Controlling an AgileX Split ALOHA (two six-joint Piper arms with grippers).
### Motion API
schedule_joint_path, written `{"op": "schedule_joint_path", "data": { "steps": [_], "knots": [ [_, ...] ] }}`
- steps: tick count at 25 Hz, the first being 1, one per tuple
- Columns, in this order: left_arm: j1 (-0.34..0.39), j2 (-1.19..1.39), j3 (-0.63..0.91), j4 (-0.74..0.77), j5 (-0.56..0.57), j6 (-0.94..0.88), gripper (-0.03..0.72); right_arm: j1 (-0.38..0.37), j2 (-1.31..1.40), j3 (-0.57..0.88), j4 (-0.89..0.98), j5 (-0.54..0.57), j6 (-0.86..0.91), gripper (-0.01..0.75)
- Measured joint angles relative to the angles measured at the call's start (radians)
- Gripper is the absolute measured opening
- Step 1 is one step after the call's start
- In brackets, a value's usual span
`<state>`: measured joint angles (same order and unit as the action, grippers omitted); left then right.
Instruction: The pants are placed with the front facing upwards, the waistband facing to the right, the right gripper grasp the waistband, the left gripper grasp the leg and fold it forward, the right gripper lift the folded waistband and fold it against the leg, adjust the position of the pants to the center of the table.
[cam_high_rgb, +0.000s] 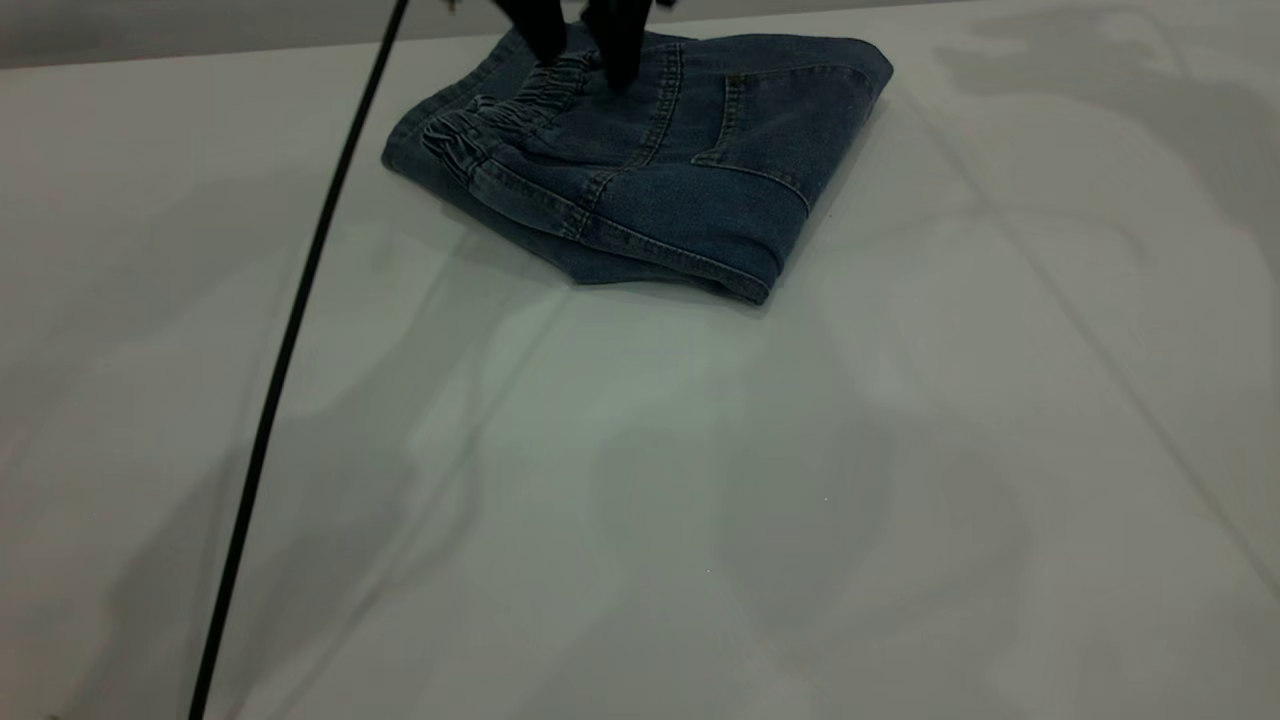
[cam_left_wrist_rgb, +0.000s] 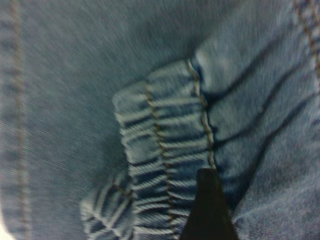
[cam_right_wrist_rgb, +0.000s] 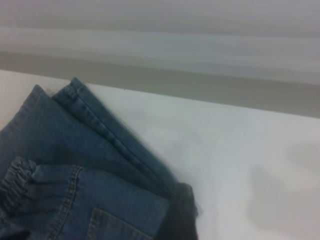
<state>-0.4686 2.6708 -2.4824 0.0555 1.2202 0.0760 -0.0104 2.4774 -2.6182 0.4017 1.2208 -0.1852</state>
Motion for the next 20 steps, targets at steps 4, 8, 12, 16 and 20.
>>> {"op": "schedule_joint_path", "data": {
  "steps": [4, 8, 12, 16, 20],
  "knots": [
    [0.0, 0.009, 0.034, 0.002, 0.0, 0.02, 0.469, 0.0, 0.0, 0.0, 0.0, 0.0, -0.001, 0.587],
    [0.0, 0.009, 0.069, 0.004, -0.005, 0.018, 0.469, 0.0, 0.0, 0.0, 0.0, 0.0, -0.003, 0.587],
    [-0.001, 0.009, 0.109, -0.003, -0.007, -0.009, 0.469, 0.0, 0.0, 0.0, -0.001, 0.0, -0.003, 0.587],
    [-0.008, 0.008, 0.117, -0.056, 0.0, -0.01, 0.469, 0.0, 0.0, 0.0, -0.001, 0.0, -0.003, 0.587],
    [-0.019, -0.002, 0.118, -0.125, 0.006, -0.01, 0.469, 0.0, 0.0, 0.0, -0.001, 0.0, -0.003, 0.587]
  ]
}}
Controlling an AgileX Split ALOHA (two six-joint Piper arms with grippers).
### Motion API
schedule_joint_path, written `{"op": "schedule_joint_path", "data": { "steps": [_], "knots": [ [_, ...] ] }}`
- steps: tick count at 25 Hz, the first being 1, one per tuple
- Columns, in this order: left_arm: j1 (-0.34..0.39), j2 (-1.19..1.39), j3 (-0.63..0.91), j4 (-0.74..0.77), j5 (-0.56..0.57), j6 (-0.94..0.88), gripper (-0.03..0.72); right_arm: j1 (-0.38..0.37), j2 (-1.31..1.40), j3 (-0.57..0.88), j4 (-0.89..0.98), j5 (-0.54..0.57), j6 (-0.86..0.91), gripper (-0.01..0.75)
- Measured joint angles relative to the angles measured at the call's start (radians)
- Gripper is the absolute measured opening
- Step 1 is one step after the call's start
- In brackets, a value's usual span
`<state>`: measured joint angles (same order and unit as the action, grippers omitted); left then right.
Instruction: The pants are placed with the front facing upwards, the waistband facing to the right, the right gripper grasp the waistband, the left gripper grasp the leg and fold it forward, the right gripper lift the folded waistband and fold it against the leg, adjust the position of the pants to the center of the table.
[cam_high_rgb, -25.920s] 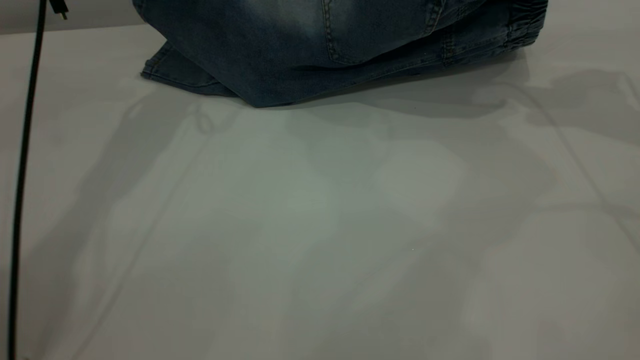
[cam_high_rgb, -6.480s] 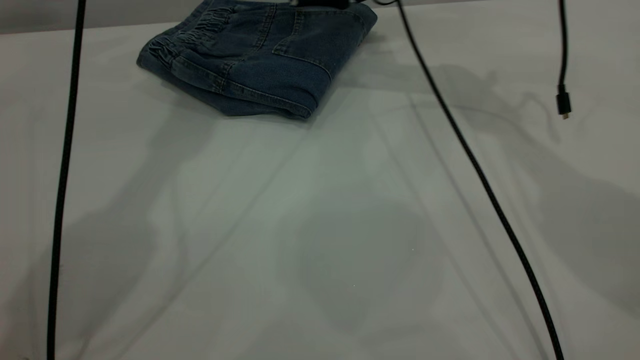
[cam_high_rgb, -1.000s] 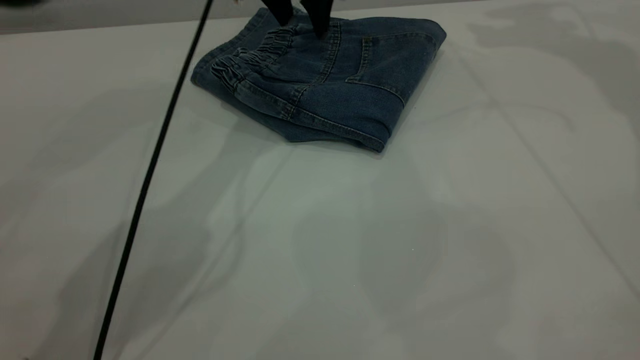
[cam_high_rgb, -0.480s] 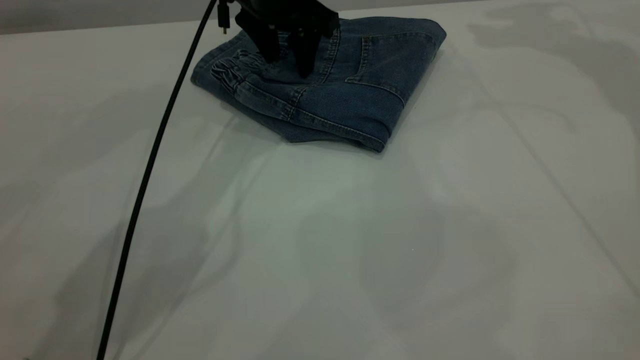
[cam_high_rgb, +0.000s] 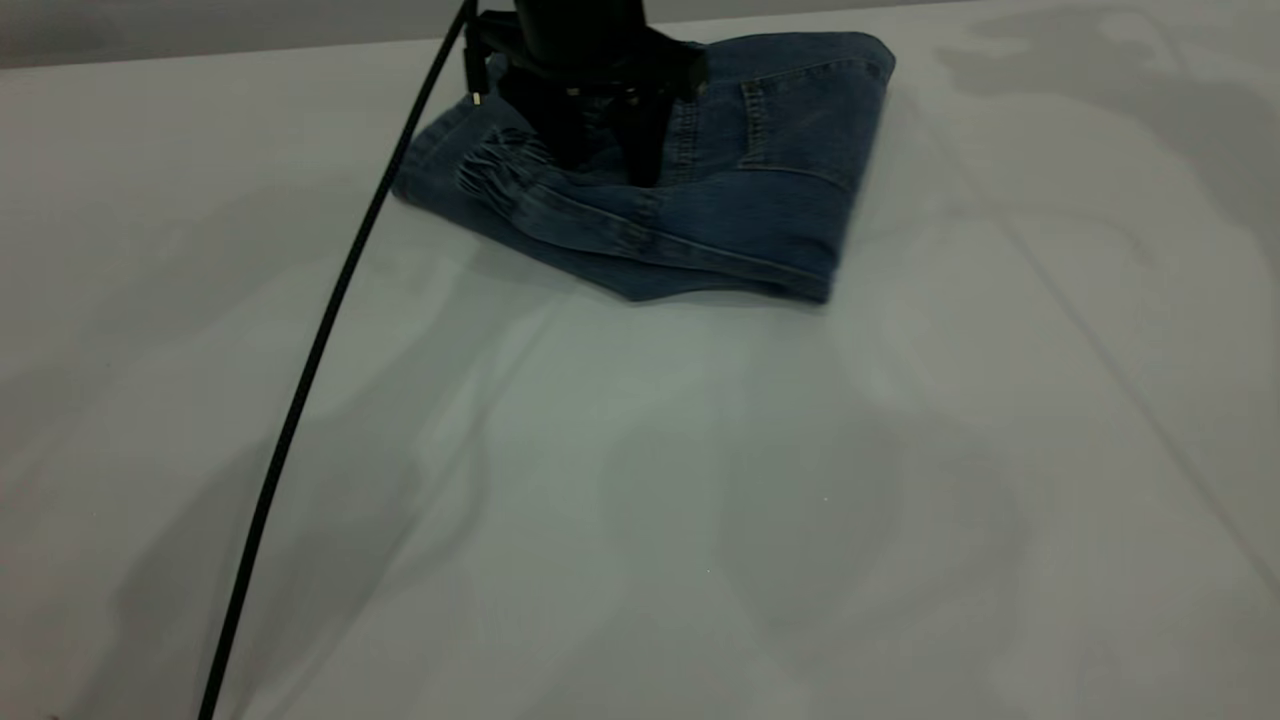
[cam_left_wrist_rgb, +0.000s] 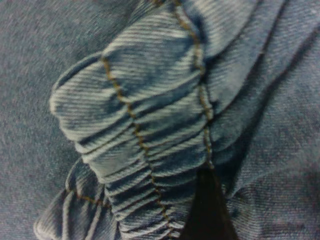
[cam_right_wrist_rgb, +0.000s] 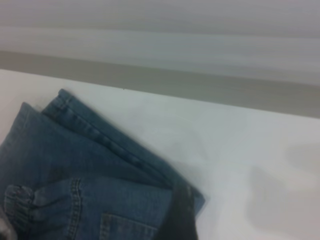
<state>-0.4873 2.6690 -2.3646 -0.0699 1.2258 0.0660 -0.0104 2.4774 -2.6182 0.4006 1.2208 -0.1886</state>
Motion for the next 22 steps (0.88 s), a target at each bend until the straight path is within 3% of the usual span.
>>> {"op": "schedule_joint_path", "data": {
  "steps": [11, 22],
  "knots": [
    [-0.018, 0.0, 0.025, -0.068, -0.007, 0.001, 0.469, 0.0, 0.0, 0.0, 0.0, 0.0, -0.004, 0.587],
    [-0.116, -0.001, 0.049, -0.1, -0.004, 0.004, 0.469, 0.0, 0.0, 0.0, 0.001, 0.0, -0.004, 0.587]
  ]
}}
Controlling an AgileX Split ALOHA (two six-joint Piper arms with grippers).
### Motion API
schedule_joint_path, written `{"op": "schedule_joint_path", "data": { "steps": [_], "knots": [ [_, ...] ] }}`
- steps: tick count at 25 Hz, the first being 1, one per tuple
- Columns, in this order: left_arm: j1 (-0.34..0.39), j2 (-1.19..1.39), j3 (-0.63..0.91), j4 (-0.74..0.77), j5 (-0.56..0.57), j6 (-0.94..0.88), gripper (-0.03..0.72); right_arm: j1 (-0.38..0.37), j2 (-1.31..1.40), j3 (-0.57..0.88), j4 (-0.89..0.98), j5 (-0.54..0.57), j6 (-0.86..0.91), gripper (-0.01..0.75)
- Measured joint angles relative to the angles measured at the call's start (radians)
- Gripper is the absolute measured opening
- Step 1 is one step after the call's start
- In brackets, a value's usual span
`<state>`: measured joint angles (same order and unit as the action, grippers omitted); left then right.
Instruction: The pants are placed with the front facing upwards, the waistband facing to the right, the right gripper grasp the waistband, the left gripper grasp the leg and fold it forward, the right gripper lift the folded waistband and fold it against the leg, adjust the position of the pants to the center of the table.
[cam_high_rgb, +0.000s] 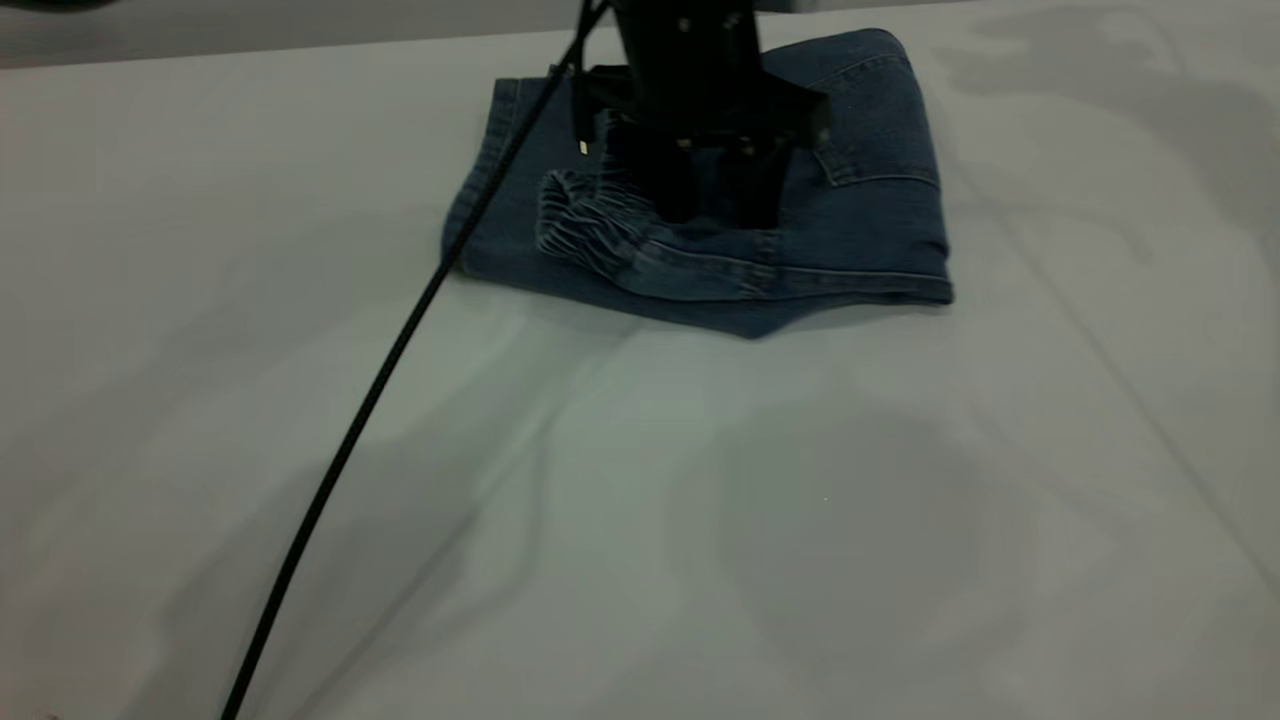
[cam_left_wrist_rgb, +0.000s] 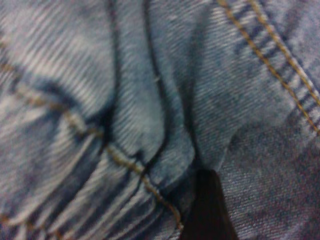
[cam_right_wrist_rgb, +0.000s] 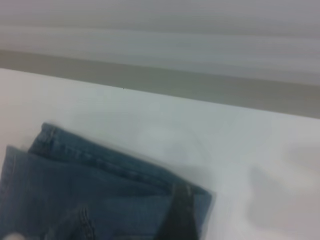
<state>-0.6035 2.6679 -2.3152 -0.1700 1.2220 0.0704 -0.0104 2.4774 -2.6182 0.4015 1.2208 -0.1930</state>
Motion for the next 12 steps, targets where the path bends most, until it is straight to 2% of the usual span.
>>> {"op": "schedule_joint_path", "data": {
  "steps": [3, 12],
  "knots": [
    [-0.02, 0.0, 0.0, 0.006, 0.0, 0.001, 0.469, 0.0, 0.0, 0.0, 0.0, 0.0, 0.0, 0.587],
    [-0.016, -0.043, 0.0, 0.061, 0.004, 0.005, 0.469, 0.0, 0.0, 0.0, 0.001, 0.0, 0.0, 0.587]
  ]
}}
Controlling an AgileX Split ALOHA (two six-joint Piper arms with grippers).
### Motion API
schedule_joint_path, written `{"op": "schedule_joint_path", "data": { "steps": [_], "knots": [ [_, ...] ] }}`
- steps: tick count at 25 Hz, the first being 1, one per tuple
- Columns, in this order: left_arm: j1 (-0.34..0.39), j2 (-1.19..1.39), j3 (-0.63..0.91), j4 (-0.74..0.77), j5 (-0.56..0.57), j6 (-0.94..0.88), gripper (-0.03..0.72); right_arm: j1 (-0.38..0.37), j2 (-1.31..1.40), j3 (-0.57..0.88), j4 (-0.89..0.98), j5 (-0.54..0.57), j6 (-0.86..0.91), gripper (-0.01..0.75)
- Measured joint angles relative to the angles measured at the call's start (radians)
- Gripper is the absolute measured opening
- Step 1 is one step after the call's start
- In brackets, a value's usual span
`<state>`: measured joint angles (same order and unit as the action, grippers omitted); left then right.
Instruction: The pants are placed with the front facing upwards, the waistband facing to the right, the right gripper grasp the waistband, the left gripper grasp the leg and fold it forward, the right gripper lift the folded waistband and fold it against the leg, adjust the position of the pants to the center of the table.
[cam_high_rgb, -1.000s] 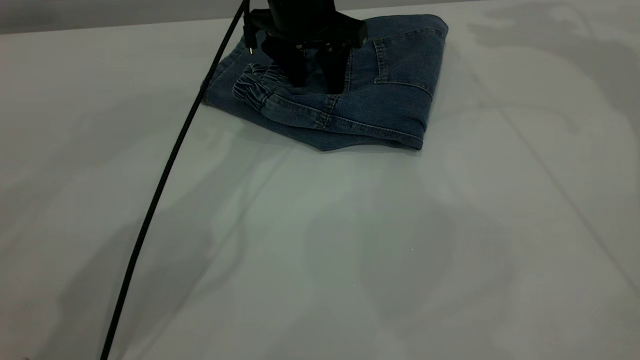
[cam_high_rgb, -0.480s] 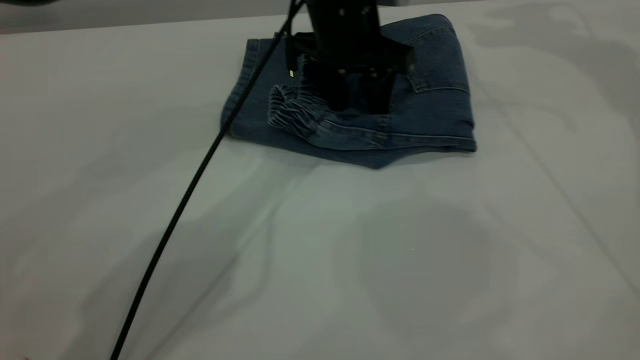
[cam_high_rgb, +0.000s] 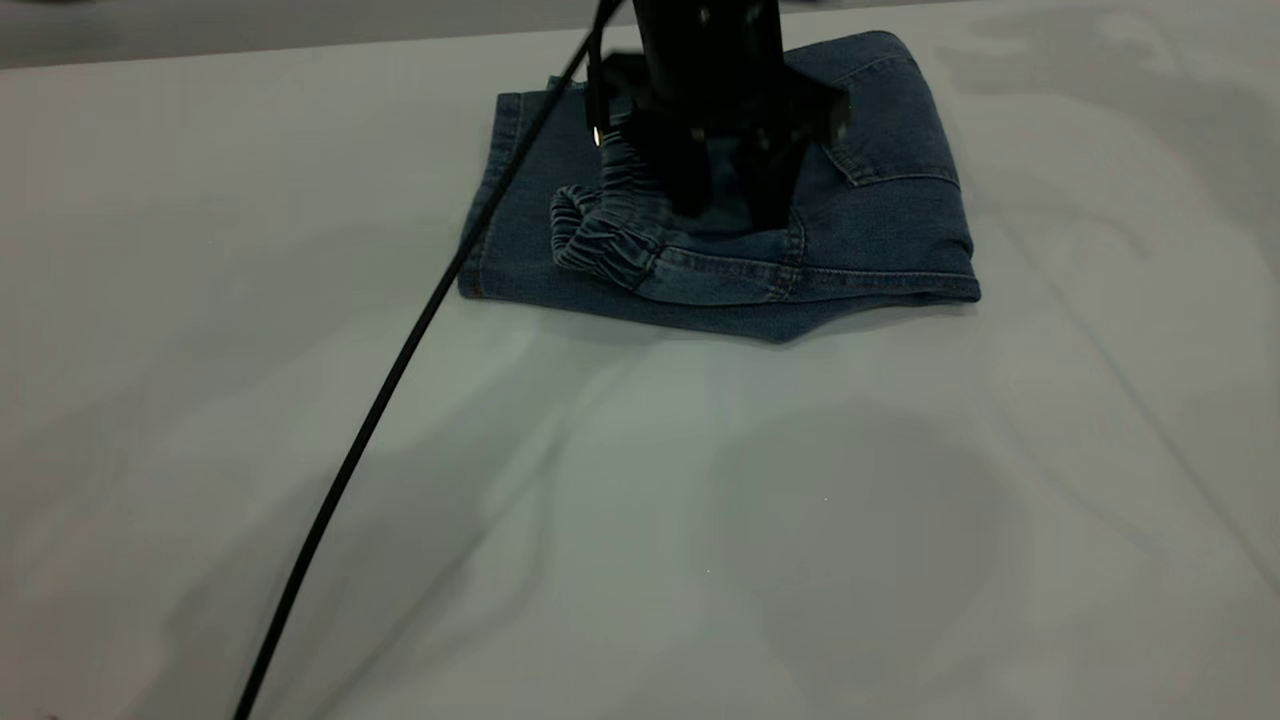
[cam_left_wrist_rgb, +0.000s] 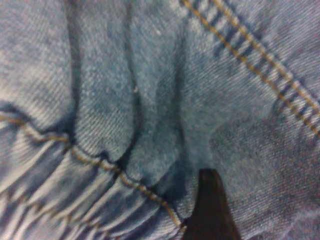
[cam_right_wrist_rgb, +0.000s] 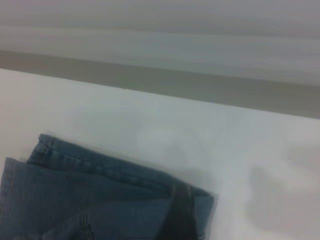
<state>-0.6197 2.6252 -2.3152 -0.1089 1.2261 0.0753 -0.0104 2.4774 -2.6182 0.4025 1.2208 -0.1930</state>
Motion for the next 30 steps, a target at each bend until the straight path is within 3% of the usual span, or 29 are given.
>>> {"op": "schedule_joint_path", "data": {
  "steps": [17, 30],
  "knots": [
    [0.002, -0.221, -0.031, 0.341, -0.002, -0.005, 0.469, 0.0, -0.105, 0.0, -0.018, 0.003, 0.001, 0.587],
    [0.01, -0.574, -0.031, 0.364, 0.0, -0.006, 0.469, 0.002, -0.436, 0.041, -0.008, 0.003, 0.054, 0.587]
  ]
}}
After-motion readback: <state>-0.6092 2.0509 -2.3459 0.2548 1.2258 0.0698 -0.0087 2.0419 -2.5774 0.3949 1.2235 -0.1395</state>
